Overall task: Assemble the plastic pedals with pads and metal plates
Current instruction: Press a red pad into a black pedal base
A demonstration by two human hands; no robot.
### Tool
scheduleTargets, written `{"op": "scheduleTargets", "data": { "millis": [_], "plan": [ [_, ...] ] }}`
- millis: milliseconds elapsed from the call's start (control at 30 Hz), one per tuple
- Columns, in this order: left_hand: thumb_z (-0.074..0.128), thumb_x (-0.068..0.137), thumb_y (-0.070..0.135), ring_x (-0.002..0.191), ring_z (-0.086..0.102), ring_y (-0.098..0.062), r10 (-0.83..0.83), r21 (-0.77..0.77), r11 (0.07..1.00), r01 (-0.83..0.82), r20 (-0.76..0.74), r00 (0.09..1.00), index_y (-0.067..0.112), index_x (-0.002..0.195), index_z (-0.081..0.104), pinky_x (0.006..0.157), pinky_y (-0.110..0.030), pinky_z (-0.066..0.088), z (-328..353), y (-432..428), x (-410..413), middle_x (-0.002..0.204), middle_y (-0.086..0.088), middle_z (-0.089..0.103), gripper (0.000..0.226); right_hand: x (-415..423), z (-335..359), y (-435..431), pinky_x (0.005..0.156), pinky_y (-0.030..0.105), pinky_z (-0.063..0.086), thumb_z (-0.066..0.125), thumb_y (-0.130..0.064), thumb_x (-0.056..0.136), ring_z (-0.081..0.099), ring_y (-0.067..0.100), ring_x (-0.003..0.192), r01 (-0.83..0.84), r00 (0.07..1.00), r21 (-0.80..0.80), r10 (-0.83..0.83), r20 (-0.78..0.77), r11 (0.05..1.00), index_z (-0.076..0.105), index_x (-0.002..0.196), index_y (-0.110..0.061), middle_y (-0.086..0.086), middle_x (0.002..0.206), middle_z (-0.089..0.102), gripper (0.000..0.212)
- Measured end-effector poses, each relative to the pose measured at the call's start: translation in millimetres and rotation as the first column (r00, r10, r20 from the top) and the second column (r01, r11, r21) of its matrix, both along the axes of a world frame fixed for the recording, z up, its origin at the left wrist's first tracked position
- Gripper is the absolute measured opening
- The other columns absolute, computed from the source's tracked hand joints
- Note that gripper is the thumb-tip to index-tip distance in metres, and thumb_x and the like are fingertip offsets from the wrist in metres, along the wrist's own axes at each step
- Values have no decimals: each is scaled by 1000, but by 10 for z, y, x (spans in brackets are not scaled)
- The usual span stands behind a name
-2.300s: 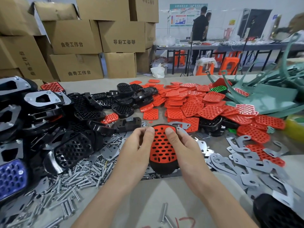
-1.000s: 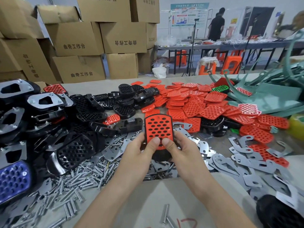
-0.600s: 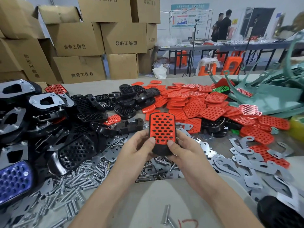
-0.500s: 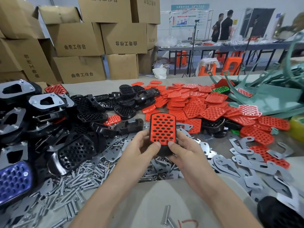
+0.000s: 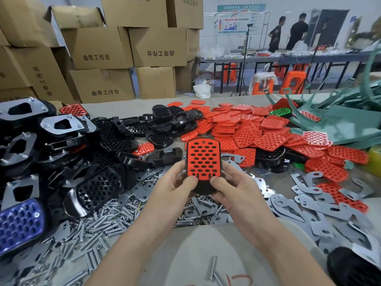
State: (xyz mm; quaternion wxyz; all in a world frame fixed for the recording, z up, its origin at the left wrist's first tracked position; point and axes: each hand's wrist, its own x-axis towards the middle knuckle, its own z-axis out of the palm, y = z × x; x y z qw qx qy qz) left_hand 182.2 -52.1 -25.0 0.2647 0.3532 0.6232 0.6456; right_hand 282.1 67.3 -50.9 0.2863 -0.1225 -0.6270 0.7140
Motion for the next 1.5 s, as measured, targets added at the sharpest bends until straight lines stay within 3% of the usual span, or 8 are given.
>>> {"op": "scheduleTargets", "data": {
  "millis": [400,533,600,867,1000,1133,1267,1500],
  "plan": [
    [49,103,19,95,70,-5,153,-70,982,-173,-220,963,34,121,60,90,-31,56,111,-51,-80,106,11,74,26,-11,120,1,93,35,60,51,-1,102,73,24,108,77,988,-324,-116,-102,943,73,116,-10,11,112,77,27],
    [52,100,35,74,63,-2,-26,-337,916,-218,-591,806,42,99,61,62,-15,47,164,-267,-156,89,22,65,11,54,176,128,69,33,63,54,-5,102,76,23,90,141,957,-609,-265,-119,781,70,114,-6,14,107,77,20],
    [47,103,38,85,57,3,-257,-504,831,-235,-723,641,44,111,58,77,-17,47,119,-288,-107,100,23,59,15,79,178,141,73,36,64,55,-4,101,76,25,90,94,951,-648,-261,-167,755,66,122,-1,17,111,75,24],
    [50,103,22,110,47,-9,-409,-495,769,-406,-868,284,37,115,45,72,-27,40,-112,-154,-62,111,16,44,20,79,157,76,85,42,63,49,19,93,69,43,110,58,958,-602,-213,-190,796,52,135,5,32,123,65,45],
    [52,101,32,91,56,0,-81,-311,902,-298,-802,592,35,101,55,74,-18,45,-90,-160,-67,92,19,59,5,90,155,54,83,42,64,49,22,92,71,42,107,52,969,-549,-175,-176,834,52,135,-2,28,113,67,49],
    [63,96,21,76,70,-5,301,39,950,-310,-378,875,31,96,67,68,-10,49,-46,-58,16,83,14,73,11,77,132,28,79,38,63,52,18,93,72,43,106,56,981,-484,-139,-138,874,56,131,-9,15,99,72,47],
    [67,95,16,86,74,-9,316,156,945,-286,-222,923,26,94,68,79,-18,55,-63,28,96,86,7,77,10,59,115,-21,84,40,63,51,15,95,75,39,100,58,990,-366,-101,-97,929,57,129,-16,16,109,75,46],
    [74,90,22,79,69,-1,354,146,934,-325,-482,801,32,84,66,70,-9,48,-115,10,134,82,21,72,14,-6,74,-109,87,32,61,55,13,95,72,22,112,85,988,-130,-100,-114,988,55,135,-32,9,121,72,60]
  ]
}}
